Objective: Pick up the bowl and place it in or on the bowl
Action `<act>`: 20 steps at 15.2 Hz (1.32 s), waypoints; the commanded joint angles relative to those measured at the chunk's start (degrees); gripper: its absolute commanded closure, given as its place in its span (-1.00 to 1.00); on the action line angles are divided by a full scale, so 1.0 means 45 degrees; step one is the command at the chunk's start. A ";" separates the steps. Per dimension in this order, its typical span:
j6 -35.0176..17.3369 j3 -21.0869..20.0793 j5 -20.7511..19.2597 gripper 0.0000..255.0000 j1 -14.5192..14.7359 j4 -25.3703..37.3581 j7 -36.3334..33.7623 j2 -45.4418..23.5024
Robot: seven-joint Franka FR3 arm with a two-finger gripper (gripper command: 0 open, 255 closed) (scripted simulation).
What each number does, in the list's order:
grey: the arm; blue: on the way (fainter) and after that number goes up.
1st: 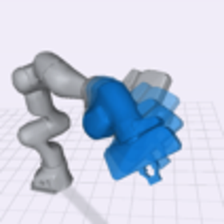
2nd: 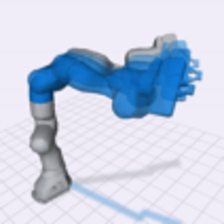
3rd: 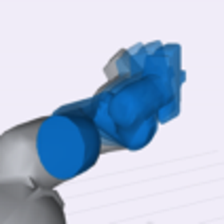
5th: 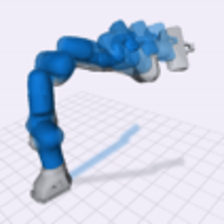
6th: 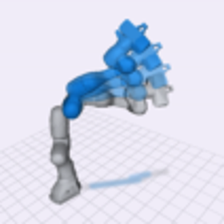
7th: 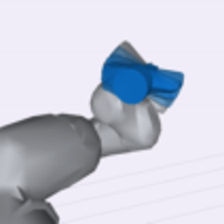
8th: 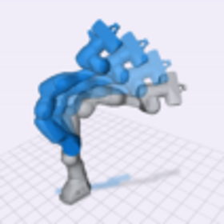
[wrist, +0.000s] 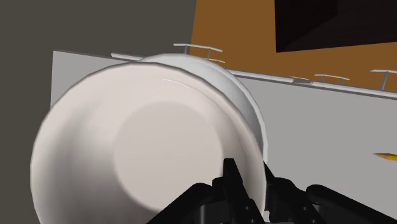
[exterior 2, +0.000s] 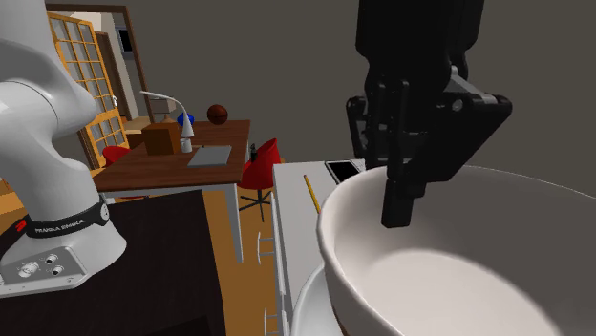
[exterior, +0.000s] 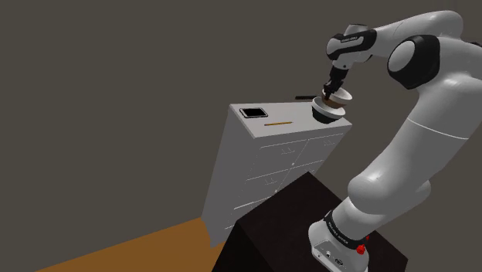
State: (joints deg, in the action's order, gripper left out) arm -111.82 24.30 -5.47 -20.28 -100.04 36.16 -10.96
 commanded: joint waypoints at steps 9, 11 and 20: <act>-0.0424 -0.0003 0.0011 1.00 -0.0009 -0.0354 -0.0029 -0.0060; -0.0428 -0.0003 0.0011 -1.00 -0.0010 -0.0358 -0.0028 -0.0059; 0.1113 -0.0050 -0.0080 -1.00 0.0133 0.0878 -0.0083 0.0249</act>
State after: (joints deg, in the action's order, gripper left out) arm -107.56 24.10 -5.66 -19.81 -96.36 35.92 -10.26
